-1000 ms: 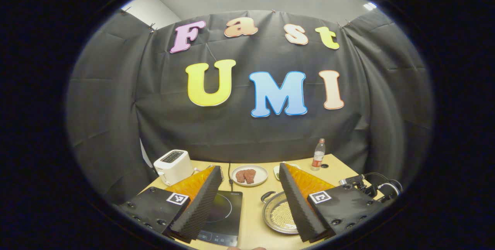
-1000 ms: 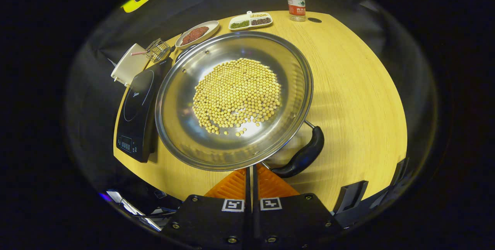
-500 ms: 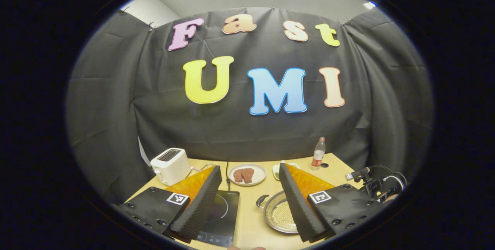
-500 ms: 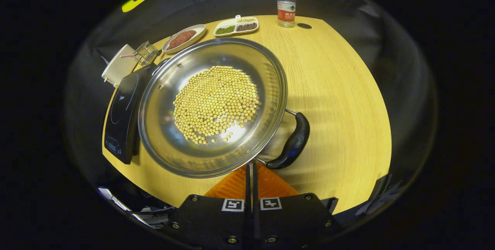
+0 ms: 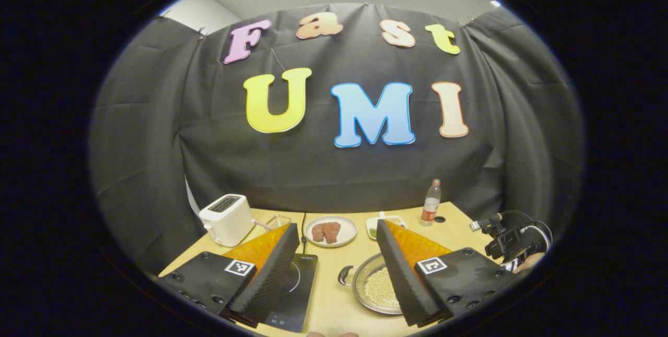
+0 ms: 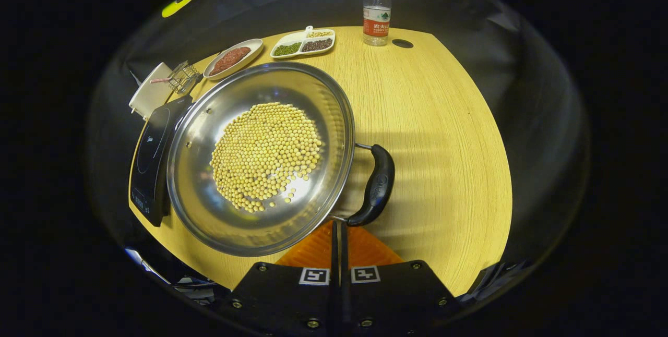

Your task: First push the handle of the pot to place it horizontally, then grasp the pot with both hands and set it on the induction cooktop.

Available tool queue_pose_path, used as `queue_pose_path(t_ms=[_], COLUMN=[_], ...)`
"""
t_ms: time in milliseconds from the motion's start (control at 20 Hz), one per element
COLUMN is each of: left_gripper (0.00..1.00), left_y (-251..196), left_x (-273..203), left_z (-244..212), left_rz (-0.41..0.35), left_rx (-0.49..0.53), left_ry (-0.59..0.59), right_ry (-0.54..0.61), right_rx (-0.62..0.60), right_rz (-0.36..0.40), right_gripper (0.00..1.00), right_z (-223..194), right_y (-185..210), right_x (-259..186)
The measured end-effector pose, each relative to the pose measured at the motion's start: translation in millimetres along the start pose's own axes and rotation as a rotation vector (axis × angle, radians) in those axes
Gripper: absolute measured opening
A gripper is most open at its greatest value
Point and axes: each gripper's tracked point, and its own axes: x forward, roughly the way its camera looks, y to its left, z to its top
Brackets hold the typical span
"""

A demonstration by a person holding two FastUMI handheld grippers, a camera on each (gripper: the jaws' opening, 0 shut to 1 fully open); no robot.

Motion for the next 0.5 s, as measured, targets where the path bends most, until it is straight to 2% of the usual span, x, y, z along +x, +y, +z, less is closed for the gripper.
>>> queue_pose_path(t_ms=[100,300,500], left_gripper=[0.97,0.99,0.96], left_y=[-5.6,-13.7,-16.7], left_x=[2.1,7.5,18.0], left_z=[-2.7,-15.3,-25.8], left_rz=[-0.001,-0.012,-0.027], left_rx=[0.01,0.004,-0.003], left_ry=[0.012,0.04,0.061], right_ry=[-0.003,-0.006,-0.013], right_rx=[-0.01,-0.021,-0.02], right_rz=[-0.001,-0.006,-0.006], right_gripper=[0.01,0.01,0.01], right_z=[4.1,12.6,19.0], right_y=[-5.8,-13.9,-17.1], right_x=[2.5,9.3,11.5])
